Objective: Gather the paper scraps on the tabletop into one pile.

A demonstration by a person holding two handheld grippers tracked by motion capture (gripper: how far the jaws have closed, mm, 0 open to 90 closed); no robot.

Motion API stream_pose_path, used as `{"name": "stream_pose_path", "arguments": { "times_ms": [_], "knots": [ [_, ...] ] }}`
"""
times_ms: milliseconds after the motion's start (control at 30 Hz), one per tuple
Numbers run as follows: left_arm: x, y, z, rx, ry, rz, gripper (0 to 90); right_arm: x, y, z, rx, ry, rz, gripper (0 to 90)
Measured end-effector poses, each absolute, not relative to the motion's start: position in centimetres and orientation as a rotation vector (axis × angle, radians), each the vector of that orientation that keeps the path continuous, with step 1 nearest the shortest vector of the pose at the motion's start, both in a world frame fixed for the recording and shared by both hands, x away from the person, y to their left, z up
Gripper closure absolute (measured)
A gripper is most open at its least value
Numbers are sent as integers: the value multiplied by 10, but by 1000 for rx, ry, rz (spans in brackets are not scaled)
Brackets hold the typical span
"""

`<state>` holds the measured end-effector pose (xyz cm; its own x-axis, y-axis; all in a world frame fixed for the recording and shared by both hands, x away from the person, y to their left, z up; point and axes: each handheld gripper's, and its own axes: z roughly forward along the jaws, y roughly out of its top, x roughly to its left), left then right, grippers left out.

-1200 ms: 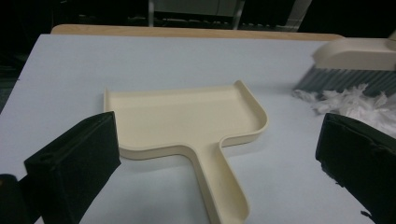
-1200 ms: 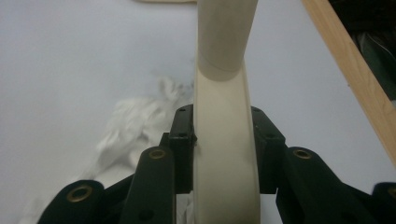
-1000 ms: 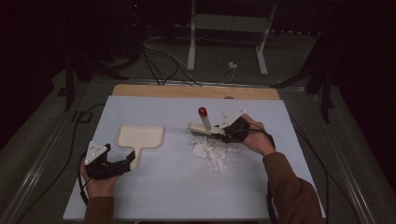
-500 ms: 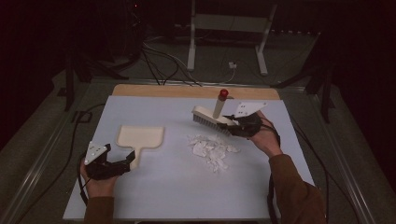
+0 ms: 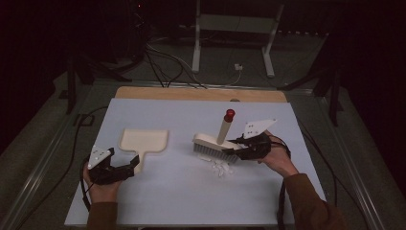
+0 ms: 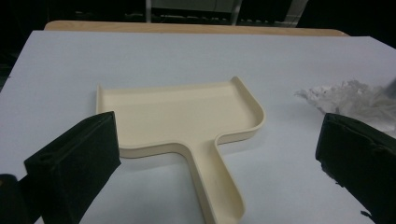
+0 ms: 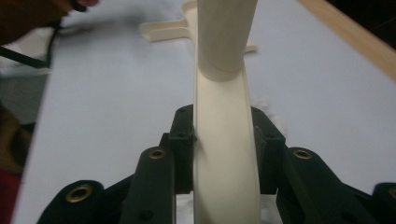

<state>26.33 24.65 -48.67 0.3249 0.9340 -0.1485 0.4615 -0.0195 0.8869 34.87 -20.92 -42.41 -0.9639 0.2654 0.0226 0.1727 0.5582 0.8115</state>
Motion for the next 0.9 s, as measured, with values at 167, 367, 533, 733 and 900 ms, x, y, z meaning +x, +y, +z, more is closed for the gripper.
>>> {"name": "stream_pose_path", "arguments": {
  "times_ms": [167,367,533,733,900],
  "knots": [
    [263,247,-487,1637,1285,623,5,339,-209,-432,409,2754,1463,679],
    [263,247,-487,1636,1286,622,5,331,-205,-443,390,2866,1464,678],
    [263,246,-487,1637,1284,622,6,334,-201,-461,377,2940,1378,679],
    [264,247,-487,1634,1289,620,5,345,-201,-469,309,2862,1307,680],
    [264,246,-487,1639,1286,619,5,355,-199,-471,257,2795,1303,680]
  ]
}}
